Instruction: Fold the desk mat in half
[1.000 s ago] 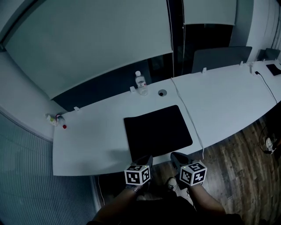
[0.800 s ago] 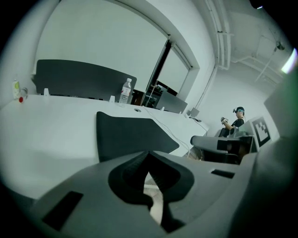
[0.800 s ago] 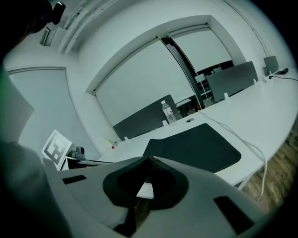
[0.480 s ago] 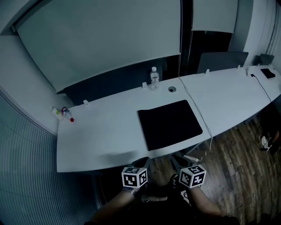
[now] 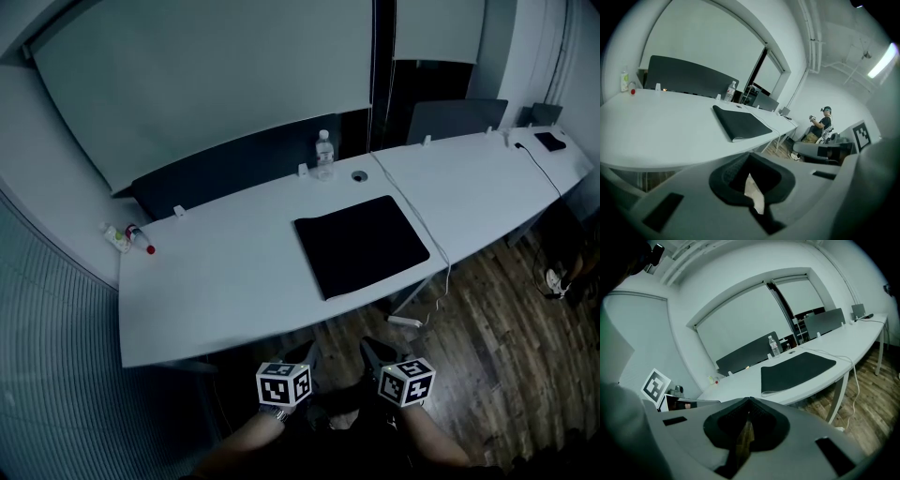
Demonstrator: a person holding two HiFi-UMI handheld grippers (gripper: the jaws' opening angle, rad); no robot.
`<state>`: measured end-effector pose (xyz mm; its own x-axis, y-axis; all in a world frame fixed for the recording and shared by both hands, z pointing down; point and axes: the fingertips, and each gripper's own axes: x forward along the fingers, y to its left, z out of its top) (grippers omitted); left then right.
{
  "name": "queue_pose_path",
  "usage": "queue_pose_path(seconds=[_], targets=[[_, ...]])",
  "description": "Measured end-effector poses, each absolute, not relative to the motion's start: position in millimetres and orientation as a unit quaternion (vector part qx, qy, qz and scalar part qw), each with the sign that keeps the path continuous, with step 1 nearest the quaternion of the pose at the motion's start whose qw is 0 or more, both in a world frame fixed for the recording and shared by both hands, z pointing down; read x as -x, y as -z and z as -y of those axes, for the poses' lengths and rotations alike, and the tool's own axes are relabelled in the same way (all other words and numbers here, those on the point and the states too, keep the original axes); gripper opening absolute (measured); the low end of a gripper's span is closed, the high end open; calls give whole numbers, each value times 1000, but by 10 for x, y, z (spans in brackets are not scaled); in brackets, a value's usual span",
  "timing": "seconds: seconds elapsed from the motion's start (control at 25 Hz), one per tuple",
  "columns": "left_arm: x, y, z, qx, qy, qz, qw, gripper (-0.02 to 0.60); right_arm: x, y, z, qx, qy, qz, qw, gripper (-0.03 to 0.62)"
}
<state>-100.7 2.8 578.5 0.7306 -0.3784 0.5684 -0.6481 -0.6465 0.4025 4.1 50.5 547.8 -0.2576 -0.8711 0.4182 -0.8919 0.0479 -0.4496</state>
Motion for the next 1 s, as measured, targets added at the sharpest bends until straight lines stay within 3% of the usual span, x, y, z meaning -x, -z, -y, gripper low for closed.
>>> queue_pose_path(seconds=[1.0], targets=[[1325,-5772,-105,-878,-211,297,312,5,283,-5590,-662,-603,-331,726,35,21]])
